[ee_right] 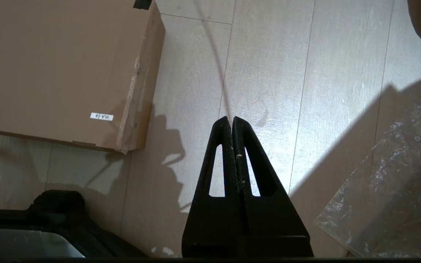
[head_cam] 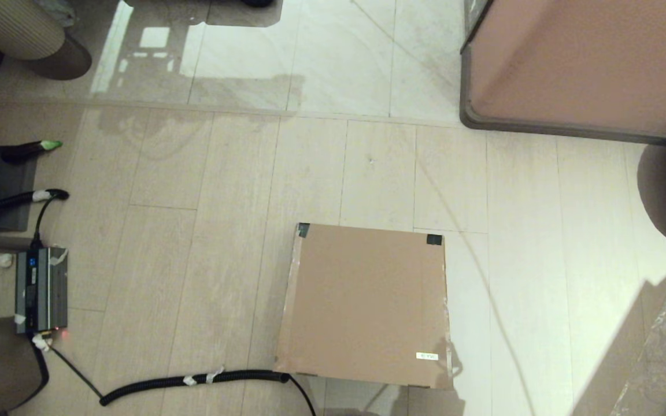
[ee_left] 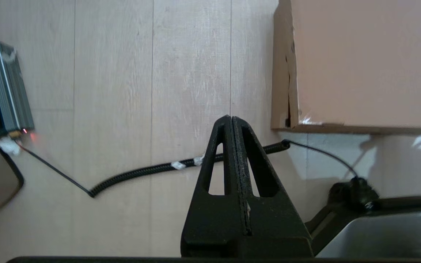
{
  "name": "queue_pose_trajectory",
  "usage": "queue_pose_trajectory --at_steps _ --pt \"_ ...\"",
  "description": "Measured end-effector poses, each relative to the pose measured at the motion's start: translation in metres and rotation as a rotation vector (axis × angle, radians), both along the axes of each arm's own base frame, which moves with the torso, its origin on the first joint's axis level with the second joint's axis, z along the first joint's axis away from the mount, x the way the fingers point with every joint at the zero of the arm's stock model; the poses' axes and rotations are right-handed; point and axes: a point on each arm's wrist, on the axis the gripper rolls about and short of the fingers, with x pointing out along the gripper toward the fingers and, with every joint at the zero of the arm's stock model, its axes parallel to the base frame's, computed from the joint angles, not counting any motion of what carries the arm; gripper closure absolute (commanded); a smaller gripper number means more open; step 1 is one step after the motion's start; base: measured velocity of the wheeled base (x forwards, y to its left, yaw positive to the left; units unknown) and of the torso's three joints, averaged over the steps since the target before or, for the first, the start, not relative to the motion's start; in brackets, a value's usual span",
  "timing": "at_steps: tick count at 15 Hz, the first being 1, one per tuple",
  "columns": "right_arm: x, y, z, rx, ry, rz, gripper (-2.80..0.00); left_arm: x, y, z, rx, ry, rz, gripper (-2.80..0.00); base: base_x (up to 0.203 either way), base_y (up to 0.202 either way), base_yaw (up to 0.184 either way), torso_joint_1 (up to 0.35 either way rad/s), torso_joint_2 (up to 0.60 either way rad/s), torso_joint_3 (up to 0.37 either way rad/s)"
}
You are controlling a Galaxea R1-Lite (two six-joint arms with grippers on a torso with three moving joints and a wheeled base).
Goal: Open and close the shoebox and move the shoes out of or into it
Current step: Open the shoe box
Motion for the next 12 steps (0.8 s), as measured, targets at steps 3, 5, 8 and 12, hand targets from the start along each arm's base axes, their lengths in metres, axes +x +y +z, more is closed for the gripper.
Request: queue_pose_trajectory --at_steps 3,5,8,12 --pt "0.000 0.000 0.000 0.004 0.000 -0.008 0.00 0.000 -0.001 0.000 0.148 -0.006 -0.053 0.00 0.000 0.000 0.000 0.000 0.00 0.000" --pt "0.000 0.000 0.000 0.000 0.000 -0.007 0.00 0.000 -0.001 0.000 0.175 -0.009 -0.060 0.00 0.000 0.000 0.000 0.000 0.00 0.000" --pt "0.000 0.000 0.000 -0.025 0.000 0.004 0.00 0.000 -0.001 0.000 0.163 -0.007 -0.058 0.00 0.000 0.000 0.000 0.000 0.00 0.000" --pt "-0.007 -0.001 0.031 -0.003 -0.019 -0.026 0.00 -0.005 -0.001 0.029 0.143 -0.052 -0.051 0.00 0.000 0.000 0.000 0.000 0.00 0.000"
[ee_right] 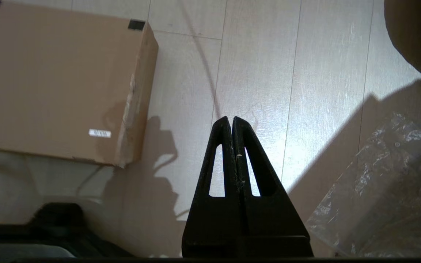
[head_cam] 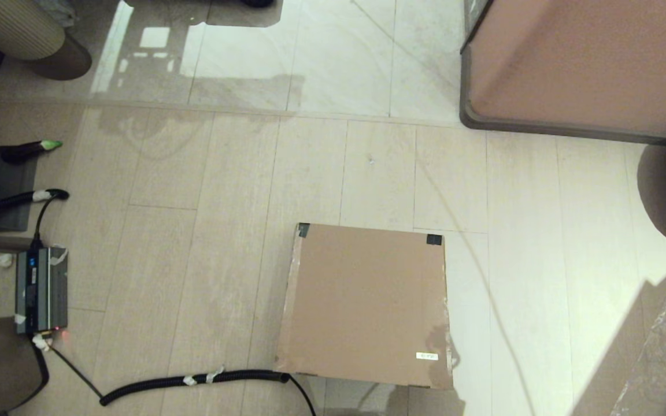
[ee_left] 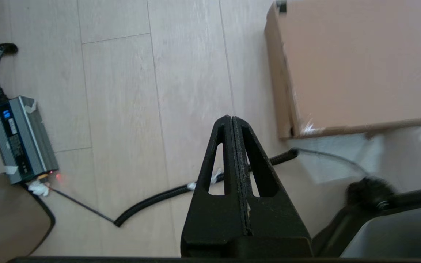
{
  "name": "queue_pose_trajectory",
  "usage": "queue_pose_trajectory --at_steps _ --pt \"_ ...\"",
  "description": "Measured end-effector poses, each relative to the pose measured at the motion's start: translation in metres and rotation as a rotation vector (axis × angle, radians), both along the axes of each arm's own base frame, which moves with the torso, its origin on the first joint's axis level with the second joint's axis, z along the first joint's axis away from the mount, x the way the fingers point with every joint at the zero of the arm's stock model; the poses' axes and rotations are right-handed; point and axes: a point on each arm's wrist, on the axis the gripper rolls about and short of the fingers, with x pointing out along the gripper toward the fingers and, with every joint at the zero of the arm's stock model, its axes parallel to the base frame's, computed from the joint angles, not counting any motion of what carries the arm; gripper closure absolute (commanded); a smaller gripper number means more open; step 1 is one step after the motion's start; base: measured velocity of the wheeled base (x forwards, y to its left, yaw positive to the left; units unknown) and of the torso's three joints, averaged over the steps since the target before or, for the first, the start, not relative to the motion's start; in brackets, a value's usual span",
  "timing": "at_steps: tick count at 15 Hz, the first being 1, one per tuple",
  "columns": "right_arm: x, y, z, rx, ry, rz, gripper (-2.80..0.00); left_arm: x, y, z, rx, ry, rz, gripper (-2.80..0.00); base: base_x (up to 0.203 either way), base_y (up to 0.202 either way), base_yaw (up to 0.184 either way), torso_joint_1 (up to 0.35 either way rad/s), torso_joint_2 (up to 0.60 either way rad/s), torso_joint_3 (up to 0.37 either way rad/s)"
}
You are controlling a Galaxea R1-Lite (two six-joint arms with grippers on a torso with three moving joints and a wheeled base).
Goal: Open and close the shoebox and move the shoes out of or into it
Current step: Open the shoe box
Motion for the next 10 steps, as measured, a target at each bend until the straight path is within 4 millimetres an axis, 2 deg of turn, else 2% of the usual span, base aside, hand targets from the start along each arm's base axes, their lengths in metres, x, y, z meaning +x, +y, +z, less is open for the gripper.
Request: queue_pose_trajectory --at_steps 2,3,4,6,8,10 --pt "0.004 0.000 0.033 0.072 0.052 -0.003 0.00 0.004 0.000 0.037 -0.062 0.017 -0.016 0.00 0.000 0.000 0.000 0.000 0.00 0.000" --pt "0.014 0.000 0.052 0.113 0.090 -0.002 0.00 0.012 -0.001 0.060 -0.110 0.046 -0.033 0.00 0.000 0.000 0.000 0.000 0.00 0.000" --pt "0.031 0.000 0.069 0.154 0.142 0.000 0.00 0.026 -0.001 0.079 -0.164 0.097 -0.057 0.00 0.000 0.000 0.000 0.000 0.00 0.000" --pt "0.077 0.000 0.087 0.217 0.263 0.010 0.00 0.064 -0.004 0.104 -0.281 0.244 -0.128 0.00 0.000 0.000 0.000 0.000 0.00 0.000" --pt "0.128 0.001 0.082 0.267 0.405 0.027 0.00 0.109 -0.007 0.108 -0.391 0.439 -0.209 0.00 0.000 0.000 0.000 0.000 0.00 0.000" --pt "0.171 0.004 0.057 0.304 0.529 0.055 0.00 0.147 -0.011 0.093 -0.486 0.642 -0.271 0.00 0.000 0.000 0.000 0.000 0.00 0.000"
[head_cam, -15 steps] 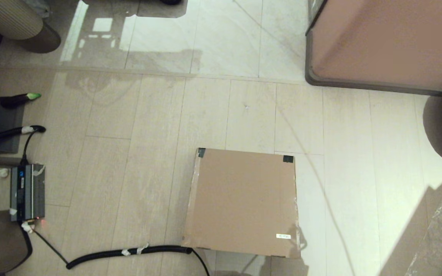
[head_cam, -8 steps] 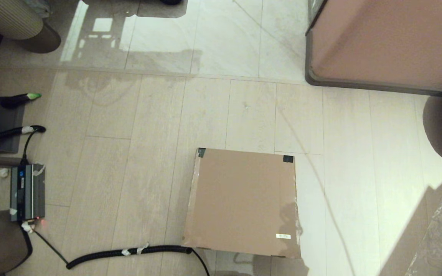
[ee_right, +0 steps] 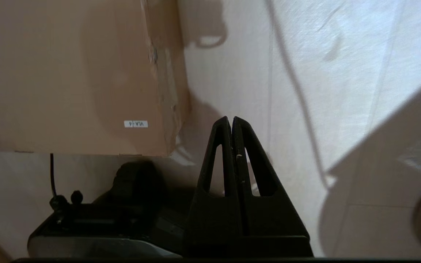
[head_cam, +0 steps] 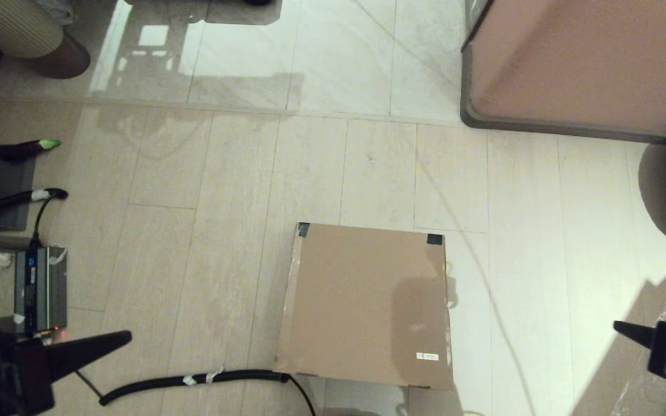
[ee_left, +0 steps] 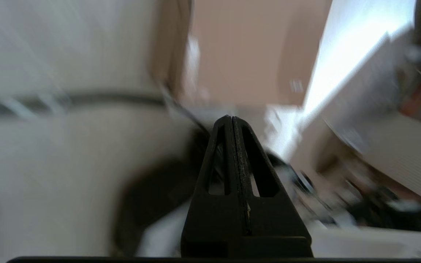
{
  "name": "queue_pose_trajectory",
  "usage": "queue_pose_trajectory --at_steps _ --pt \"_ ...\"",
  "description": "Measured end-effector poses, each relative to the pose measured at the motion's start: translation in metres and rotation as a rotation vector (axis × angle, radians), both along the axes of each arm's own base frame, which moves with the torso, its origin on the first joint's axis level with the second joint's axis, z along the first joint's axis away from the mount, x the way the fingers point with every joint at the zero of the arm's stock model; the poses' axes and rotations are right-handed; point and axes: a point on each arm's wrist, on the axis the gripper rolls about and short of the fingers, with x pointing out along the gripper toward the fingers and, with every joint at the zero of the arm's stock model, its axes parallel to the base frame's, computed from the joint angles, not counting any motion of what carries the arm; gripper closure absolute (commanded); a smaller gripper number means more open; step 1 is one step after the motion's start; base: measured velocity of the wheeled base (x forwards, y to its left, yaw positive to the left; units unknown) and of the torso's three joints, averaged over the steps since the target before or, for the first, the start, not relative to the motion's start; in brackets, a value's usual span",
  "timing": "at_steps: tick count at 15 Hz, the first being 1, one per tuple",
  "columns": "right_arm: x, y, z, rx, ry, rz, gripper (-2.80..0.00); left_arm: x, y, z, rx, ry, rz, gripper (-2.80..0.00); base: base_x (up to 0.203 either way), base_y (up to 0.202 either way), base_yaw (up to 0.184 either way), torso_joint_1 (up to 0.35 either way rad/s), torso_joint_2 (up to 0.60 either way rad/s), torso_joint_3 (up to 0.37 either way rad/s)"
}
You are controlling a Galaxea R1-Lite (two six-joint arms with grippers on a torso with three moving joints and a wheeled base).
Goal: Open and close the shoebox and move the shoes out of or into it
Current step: Open the shoe box
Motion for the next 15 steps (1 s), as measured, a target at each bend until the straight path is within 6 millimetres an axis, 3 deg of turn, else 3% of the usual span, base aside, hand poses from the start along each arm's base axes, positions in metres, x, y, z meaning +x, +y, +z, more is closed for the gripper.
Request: queue_pose_trajectory --at_steps 5,12,15 --pt "0.056 0.021 -0.064 0.035 0.113 0.113 0.00 0.062 -0.007 -0.069 -0.039 0.246 -0.052 0.00 0.000 0.000 0.000 0.000 0.00 0.000" --pt "0.101 0.072 -0.140 0.001 0.077 0.249 0.00 0.135 -0.043 -0.129 0.080 0.199 -0.037 0.00 0.000 0.000 0.000 0.000 0.00 0.000" --pt "0.110 0.087 -0.167 -0.003 0.020 0.268 0.00 0.167 -0.064 -0.152 0.138 0.133 0.004 0.00 0.000 0.000 0.000 0.000 0.00 0.000"
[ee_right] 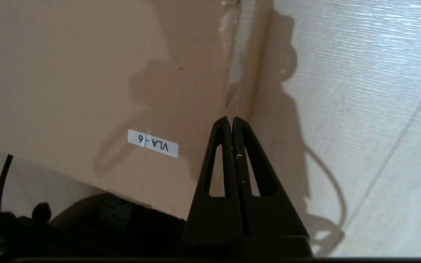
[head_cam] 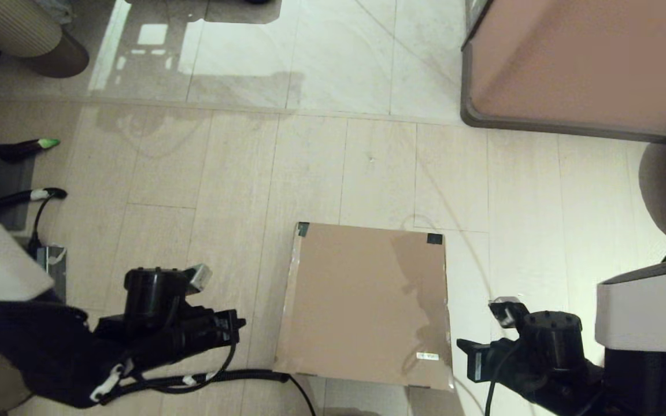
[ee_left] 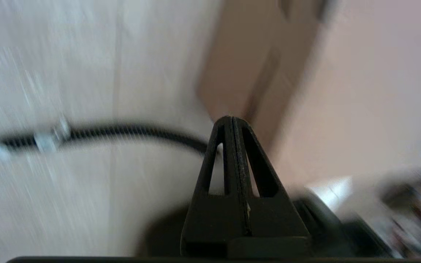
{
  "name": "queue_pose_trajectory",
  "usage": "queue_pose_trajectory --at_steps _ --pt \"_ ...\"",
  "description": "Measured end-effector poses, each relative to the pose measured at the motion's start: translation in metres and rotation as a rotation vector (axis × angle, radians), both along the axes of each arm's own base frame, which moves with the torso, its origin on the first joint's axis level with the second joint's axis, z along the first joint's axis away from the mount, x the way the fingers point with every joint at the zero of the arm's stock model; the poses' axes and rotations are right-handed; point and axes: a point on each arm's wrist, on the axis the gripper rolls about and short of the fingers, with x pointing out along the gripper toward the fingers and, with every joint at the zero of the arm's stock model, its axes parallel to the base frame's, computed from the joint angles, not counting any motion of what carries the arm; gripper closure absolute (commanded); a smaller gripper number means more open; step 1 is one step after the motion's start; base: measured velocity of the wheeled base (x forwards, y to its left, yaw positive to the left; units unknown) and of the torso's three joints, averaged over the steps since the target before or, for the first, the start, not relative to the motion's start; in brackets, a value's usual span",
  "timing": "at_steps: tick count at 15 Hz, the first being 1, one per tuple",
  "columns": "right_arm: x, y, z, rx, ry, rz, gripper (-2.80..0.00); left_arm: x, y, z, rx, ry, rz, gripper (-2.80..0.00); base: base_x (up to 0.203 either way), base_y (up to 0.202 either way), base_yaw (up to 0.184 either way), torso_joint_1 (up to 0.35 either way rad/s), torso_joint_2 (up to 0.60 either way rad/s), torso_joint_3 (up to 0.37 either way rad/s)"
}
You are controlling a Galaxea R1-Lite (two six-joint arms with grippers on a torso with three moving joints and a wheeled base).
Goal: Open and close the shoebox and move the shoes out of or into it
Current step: Open the shoe box
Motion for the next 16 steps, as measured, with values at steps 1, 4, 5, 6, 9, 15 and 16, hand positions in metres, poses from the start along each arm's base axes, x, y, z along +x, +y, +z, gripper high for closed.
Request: queue_pose_trajectory --at_steps 1,4,5,6,9,15,16 --pt "0.001 0.002 -0.006 -0.001 0.002 0.005 0.00 0.010 -0.007 -0.006 0.016 -0.026 0.012 0.00 0.000 0.000 0.000 0.000 0.00 0.000" --pt "0.002 0.004 -0.021 -0.014 0.041 0.012 0.00 0.032 -0.028 -0.023 0.060 -0.054 0.035 0.00 0.000 0.000 0.000 0.000 0.00 0.000" --pt "0.004 0.005 -0.024 -0.016 0.045 0.010 0.00 0.038 -0.034 -0.028 0.073 -0.060 0.043 0.00 0.000 0.000 0.000 0.000 0.00 0.000" --pt "0.007 0.005 -0.027 -0.017 0.046 0.004 0.00 0.042 -0.039 -0.032 0.081 -0.063 0.046 0.00 0.000 0.000 0.000 0.000 0.00 0.000" --pt "0.010 0.004 -0.031 -0.018 0.050 -0.006 0.00 0.048 -0.047 -0.044 0.089 -0.049 0.035 0.00 0.000 0.000 0.000 0.000 0.00 0.000" --pt "0.008 -0.012 -0.025 -0.034 0.049 -0.082 0.00 0.048 -0.053 -0.055 0.098 -0.031 0.021 0.00 0.000 0.000 0.000 0.000 0.00 0.000" --pt "0.008 -0.018 -0.024 -0.035 0.051 -0.105 0.00 0.047 -0.055 -0.055 0.093 -0.030 0.020 0.00 0.000 0.000 0.000 0.000 0.00 0.000"
